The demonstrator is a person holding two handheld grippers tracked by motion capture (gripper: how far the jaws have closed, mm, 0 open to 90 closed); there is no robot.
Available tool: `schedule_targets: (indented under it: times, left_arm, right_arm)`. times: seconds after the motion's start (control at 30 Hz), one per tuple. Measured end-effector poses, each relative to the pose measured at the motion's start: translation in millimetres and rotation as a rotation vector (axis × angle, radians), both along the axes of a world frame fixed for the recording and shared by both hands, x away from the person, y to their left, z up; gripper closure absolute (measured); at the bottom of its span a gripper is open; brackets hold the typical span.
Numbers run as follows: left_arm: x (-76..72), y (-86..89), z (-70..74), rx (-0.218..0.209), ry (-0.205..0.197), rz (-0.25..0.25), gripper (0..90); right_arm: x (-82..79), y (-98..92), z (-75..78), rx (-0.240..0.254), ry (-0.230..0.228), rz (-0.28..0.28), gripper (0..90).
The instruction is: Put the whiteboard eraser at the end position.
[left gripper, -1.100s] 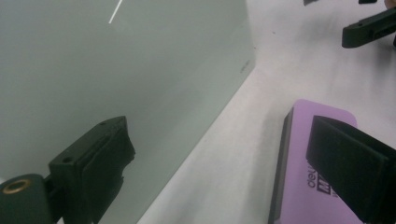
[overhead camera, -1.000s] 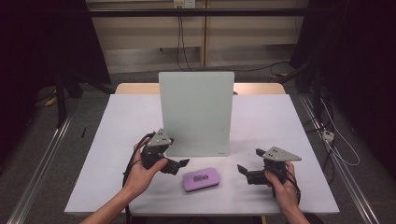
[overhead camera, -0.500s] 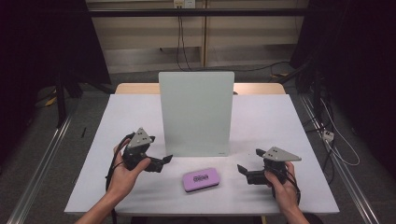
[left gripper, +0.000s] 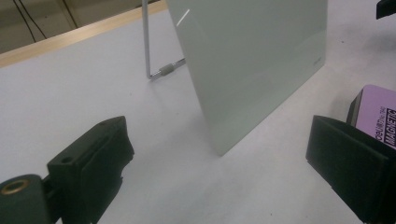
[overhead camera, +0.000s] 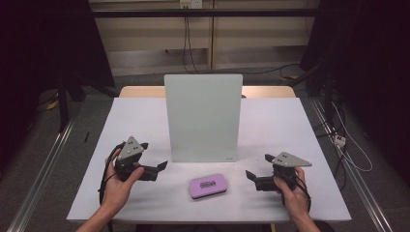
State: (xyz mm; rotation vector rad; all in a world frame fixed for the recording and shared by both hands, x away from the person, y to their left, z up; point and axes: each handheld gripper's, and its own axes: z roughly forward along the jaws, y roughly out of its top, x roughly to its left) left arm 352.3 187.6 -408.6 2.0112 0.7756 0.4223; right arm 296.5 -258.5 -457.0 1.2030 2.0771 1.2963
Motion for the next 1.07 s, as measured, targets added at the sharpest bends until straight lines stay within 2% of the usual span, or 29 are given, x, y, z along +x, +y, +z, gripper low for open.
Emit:
schedule_targets:
  times: [0.17,0.33,0.53,0.73,0.77,0.83,0.97,1.07]
  left_arm:
    - [-4.3,7.7,-7.8,-0.017,0.024,0.018,6.2]
    - [-6.6,14.3,-11.8,-0.015,0.029,0.033,6.2]
    - [-11.0,17.8,-24.6,-0.047,0.044,0.054,6.2]
    - [-16.8,23.5,-30.5,-0.046,0.033,0.085,6.1]
    - [-18.1,23.4,-30.7,-0.031,0.028,0.081,6.2]
    - [-18.9,21.8,-29.7,-0.046,0.040,0.073,6.1]
    - [-19.5,21.7,-26.8,-0.058,0.022,0.076,6.2]
    - [-17.5,22.3,-29.5,-0.061,0.045,0.077,6.1]
  right_arm:
    - [0.0,0.1,0.0,-0.001,0.001,-0.002,4.4]
    - [0.0,0.0,0.0,-0.001,0.005,-0.004,4.4]
    - [0.0,-0.3,0.0,-0.002,0.004,-0.005,4.4]
    - [-0.8,-0.8,0.3,-0.002,0.004,-0.006,4.4]
    - [-0.8,-0.9,0.2,-0.002,0.005,-0.005,4.4]
    - [-1.0,-0.9,0.2,-0.004,0.005,-0.004,4.4]
    - [-1.0,-1.5,-0.5,-0.005,0.006,-0.003,4.4]
    - [-0.3,-2.1,-0.5,-0.003,0.005,-0.008,4.4]
